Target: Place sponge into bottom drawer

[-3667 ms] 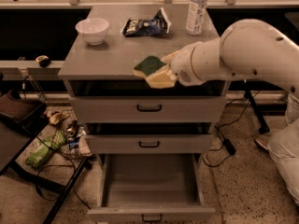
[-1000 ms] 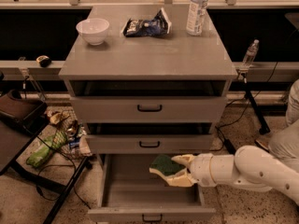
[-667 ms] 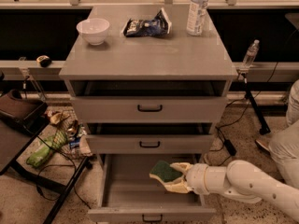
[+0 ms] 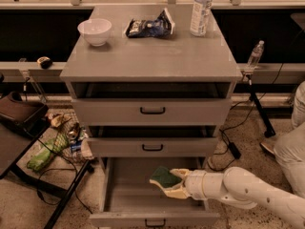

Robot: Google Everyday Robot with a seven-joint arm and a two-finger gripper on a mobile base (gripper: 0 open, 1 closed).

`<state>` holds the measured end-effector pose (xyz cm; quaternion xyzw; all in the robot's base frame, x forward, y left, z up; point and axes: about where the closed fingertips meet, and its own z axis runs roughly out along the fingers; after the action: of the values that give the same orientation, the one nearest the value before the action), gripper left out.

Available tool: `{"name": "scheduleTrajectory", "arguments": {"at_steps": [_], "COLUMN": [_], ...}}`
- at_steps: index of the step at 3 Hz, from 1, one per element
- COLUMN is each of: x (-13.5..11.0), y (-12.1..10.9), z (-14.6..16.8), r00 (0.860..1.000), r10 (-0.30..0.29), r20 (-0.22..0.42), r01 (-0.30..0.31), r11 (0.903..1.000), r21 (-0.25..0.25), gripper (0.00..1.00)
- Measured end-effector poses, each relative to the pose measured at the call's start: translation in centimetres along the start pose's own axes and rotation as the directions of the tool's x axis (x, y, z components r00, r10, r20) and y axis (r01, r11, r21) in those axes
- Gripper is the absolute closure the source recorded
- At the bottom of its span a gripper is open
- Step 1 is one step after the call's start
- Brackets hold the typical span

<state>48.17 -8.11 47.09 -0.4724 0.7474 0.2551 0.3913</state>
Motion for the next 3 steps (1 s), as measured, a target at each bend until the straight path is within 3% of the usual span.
{"name": "scheduleTrajectory", "arguments": {"at_steps": [1,3], "x": [2.4,8.2], "y": [-0.4,-2.0], "z": [5.3,17.6], "r00": [1.0,0.997], "r10": [0.016,0.005], "r20": [0.026,0.076], "r01": [-0.014,0.001], "r11": [0.9987,0.9965], "r21": [-0.049,-0.084], "gripper": [1.0,1.0]}}
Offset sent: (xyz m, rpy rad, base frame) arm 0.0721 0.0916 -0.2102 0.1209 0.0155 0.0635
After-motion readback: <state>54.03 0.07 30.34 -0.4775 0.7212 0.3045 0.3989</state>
